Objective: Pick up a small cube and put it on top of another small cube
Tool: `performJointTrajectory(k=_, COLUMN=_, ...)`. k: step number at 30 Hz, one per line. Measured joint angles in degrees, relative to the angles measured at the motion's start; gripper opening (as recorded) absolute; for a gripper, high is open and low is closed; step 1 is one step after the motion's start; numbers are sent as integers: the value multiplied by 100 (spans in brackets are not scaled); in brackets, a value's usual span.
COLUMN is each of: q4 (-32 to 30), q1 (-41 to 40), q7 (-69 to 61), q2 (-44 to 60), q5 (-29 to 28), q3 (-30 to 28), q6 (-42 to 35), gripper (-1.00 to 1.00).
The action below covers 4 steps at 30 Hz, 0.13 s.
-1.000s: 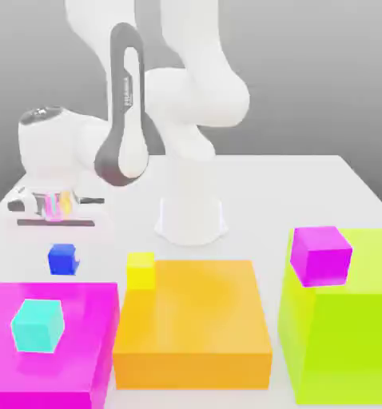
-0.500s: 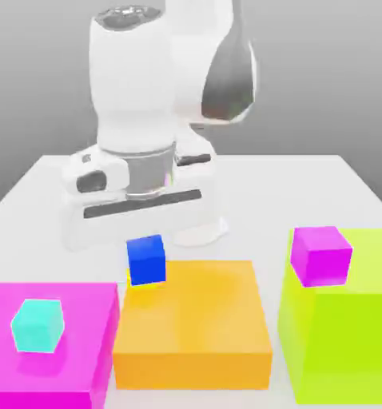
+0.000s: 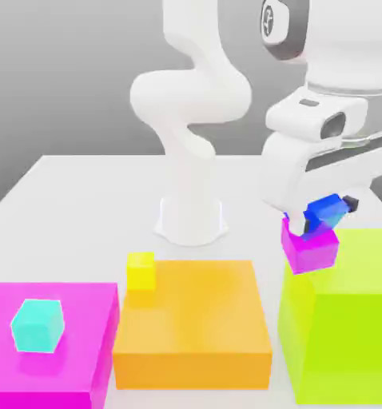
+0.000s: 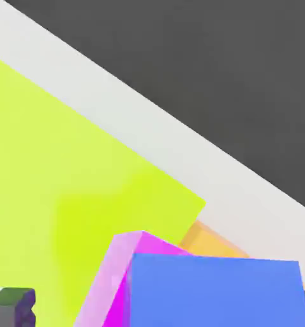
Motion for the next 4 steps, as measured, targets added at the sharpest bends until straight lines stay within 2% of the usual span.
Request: performJointTrajectory(k=4, q4=419, q1=19, q7=-34, q2=-286, q5=33, q3=-54, q6=-693, gripper=100)
